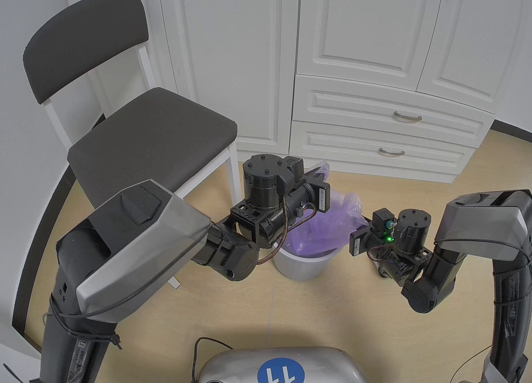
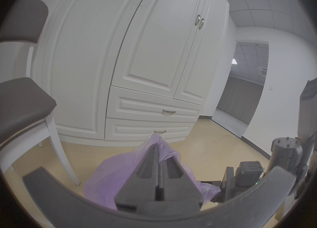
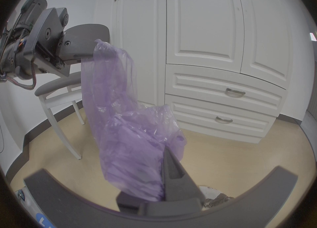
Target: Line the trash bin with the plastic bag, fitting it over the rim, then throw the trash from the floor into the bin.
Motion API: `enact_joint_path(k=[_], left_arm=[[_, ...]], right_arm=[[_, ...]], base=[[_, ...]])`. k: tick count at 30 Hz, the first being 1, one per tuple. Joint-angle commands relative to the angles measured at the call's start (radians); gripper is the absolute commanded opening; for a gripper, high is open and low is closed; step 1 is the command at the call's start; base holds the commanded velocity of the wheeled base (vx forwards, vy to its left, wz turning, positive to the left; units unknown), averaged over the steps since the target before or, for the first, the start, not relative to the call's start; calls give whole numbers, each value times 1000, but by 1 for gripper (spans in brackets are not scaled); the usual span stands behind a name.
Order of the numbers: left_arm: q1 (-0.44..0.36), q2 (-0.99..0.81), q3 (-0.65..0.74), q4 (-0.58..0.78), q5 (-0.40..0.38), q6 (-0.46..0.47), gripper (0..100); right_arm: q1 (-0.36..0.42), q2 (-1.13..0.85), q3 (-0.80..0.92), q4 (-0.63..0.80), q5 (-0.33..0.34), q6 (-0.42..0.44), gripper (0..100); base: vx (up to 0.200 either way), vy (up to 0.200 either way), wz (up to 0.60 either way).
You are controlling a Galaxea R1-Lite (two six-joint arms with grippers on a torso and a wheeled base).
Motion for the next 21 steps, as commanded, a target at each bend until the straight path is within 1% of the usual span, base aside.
enact_joint_path(k=[1,4,6,7,8,9,11,12,13,16,21], left_arm=[[9,58,-47,23,0,-9,0],[12,98,-102,46,0,-41,0],[19,127,-144,71,0,-57,0],[19,127,-144,71,0,-57,0],[26,152,-180,92,0,-66,0],[26,152,-180,92,0,-66,0],[37,185,-228,108,0,-78,0],[37,185,-228,108,0,-78,0],[42,198,-246,109,0,-78,0],[46,205,-260,108,0,-78,0],[46,233,-283,108,-2,-80,0]], right_arm=[[4,78,-27,-17,2,13,0],[8,138,-55,-17,5,19,0],[18,188,-91,-17,8,45,0],[18,188,-91,-17,8,45,0],[25,222,-128,-17,9,88,0],[25,222,-128,-17,9,88,0],[30,259,-171,-17,15,150,0],[30,259,-171,-17,15,150,0],[33,277,-197,-17,17,177,0],[39,299,-236,-17,15,223,0],[42,340,-279,-14,15,235,0]], base=[[0,0,0],[0,0,0],[0,0,0],[0,0,0],[0,0,0],[0,0,0],[0,0,0],[0,0,0],[0,0,0],[0,0,0],[0,0,0]])
